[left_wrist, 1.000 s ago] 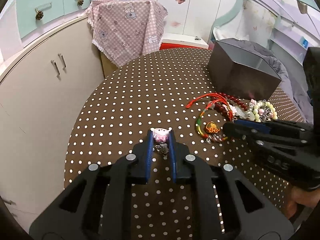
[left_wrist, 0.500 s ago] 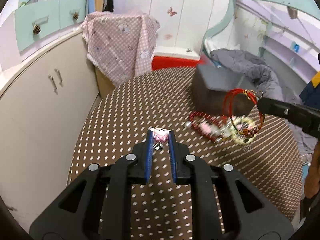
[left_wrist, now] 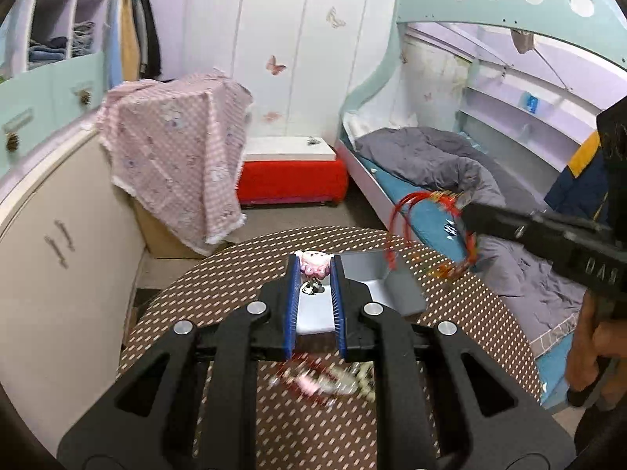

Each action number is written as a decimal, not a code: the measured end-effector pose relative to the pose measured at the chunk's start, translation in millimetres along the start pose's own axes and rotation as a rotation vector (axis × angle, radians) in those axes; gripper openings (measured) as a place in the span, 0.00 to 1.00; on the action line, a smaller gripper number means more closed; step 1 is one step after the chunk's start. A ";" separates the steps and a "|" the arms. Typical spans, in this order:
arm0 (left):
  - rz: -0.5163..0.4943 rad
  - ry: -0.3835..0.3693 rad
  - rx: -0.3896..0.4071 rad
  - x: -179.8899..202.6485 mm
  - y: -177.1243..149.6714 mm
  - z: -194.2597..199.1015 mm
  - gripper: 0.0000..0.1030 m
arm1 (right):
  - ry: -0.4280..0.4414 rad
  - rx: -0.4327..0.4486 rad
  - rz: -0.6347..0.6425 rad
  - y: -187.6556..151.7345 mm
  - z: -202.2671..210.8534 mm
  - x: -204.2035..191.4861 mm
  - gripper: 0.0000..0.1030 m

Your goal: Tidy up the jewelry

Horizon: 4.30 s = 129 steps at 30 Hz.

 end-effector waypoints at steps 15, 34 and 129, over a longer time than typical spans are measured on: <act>0.090 0.093 -0.030 -22.6 0.4 -32.2 0.92 | -0.135 0.075 -0.193 -8.1 12.4 63.3 0.92; 0.116 0.289 0.033 -76.3 -53.2 33.5 0.92 | -0.178 0.120 -0.143 -34.2 52.3 28.5 0.92; 0.005 0.043 -0.044 -53.8 -75.1 22.2 0.10 | 0.100 -0.058 0.098 -21.8 13.6 -51.7 0.06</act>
Point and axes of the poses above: each gripper's, at about its wrist camera, not at the fingertips, and z roughly against the way its jaws point, x to its right, y to its top, the point moved 9 cm from there along -z, roughly the way its jaws point, and after that the axes turned 8 degrees about y, right-handed, at the moved point
